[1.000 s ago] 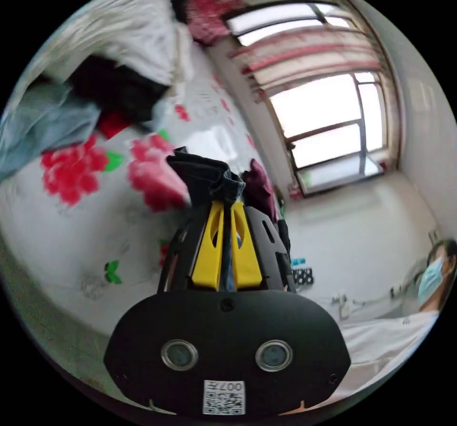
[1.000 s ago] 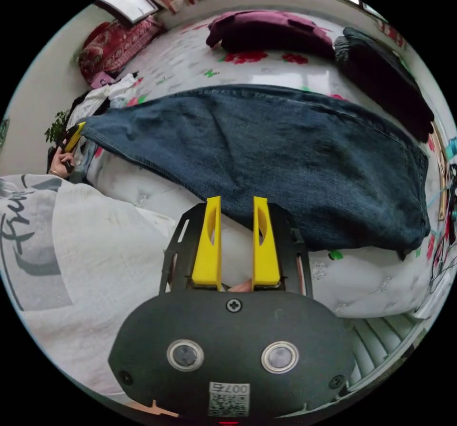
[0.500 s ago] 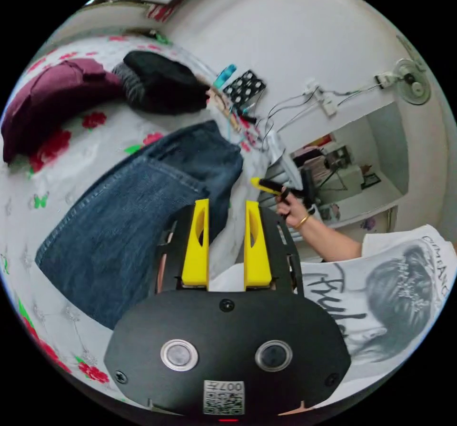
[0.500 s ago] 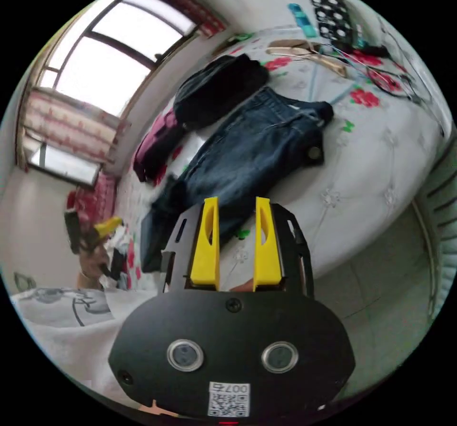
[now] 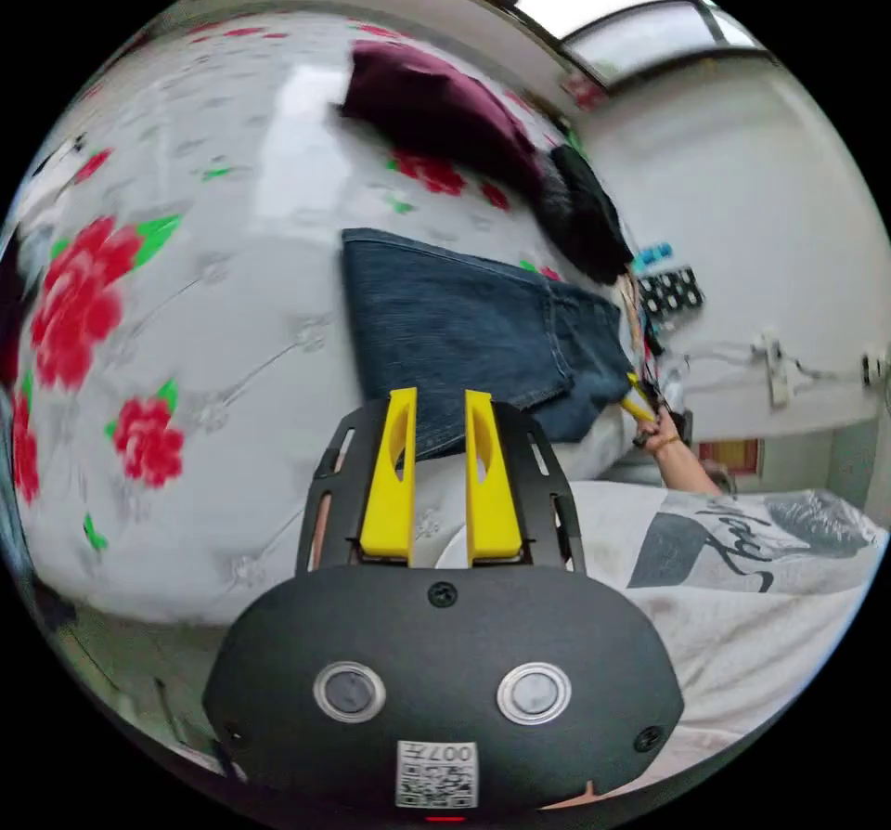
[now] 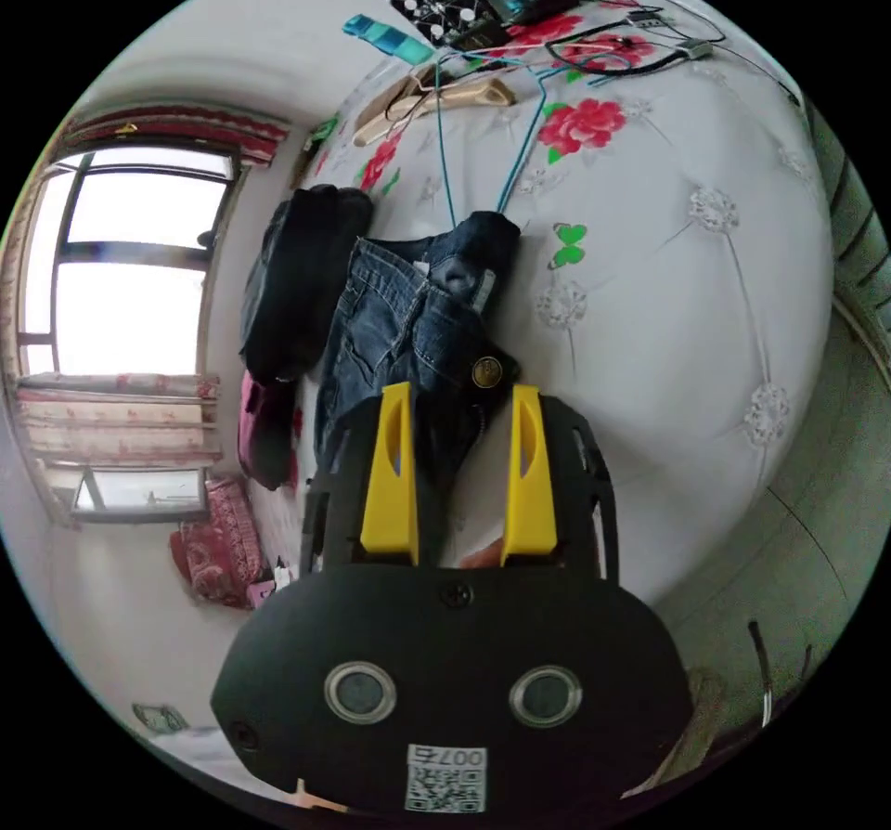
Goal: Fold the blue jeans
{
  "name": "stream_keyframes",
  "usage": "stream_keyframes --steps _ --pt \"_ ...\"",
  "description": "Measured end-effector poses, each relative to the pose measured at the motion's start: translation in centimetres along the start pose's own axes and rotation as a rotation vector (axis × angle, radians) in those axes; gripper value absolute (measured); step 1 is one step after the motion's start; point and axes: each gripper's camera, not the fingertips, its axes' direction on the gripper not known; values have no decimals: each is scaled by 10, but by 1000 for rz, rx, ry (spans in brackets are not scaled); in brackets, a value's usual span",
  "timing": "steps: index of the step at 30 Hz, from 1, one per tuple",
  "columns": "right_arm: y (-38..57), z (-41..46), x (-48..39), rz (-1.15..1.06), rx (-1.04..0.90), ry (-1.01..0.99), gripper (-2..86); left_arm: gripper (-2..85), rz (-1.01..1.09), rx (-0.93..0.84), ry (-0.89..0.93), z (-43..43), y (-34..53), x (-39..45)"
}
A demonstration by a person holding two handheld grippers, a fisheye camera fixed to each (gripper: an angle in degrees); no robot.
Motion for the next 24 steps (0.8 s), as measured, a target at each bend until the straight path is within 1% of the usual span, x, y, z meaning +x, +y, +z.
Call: stream_keyframes --steps 2,3,4,5,7,9,10,12,13,14,15,16,18,21,22,24 --pt "-3 6 -20 -64 -33 -22 84 68 -166 92 16 -10 18 -31" --pt "-4 14 -34 -105 -97 -74 75 66 -202 110 31 -12 22 -38" --pt "-3 15 -42 -115 -101 -88 71 64 -268 135 61 -13 28 -51" --pt "3 12 -65 -169 -72 -103 64 62 -311 151 88 -13 31 -62" --pt "20 5 -119 -363 -45 -129 57 60 -347 178 92 -16 33 -72" --pt "70 0 -211 -733 -51 -110 51 60 -355 202 77 -20 30 -77" --pt "88 0 -234 -838 -62 -106 51 60 -355 213 81 -22 26 -80" --pt "178 9 -309 -1249 -118 -96 52 60 -353 239 104 -25 20 -85" --pt "202 13 -322 -1341 -138 -101 52 60 -351 259 117 -28 16 -89" --pt "251 24 -340 -1504 -197 -124 55 60 -347 275 130 -29 11 -92" --pt "295 40 -349 -1617 -282 -151 59 60 -342 281 138 -30 9 -94" --pt "315 51 -350 -1656 -333 -166 61 61 -336 287 155 -31 6 -98" --pt "380 104 -342 -1686 -569 -161 65 63 -337 286 172 -30 2 -106" --pt "421 148 -325 -1663 -811 -110 69 65 -359 259 193 -27 1 -123" --pt "421 148 -323 -1648 -819 -123 69 67 -370 255 193 -26 1 -130" --pt "400 141 -321 -1570 -744 -142 73 71 -376 238 188 -25 0 -138"
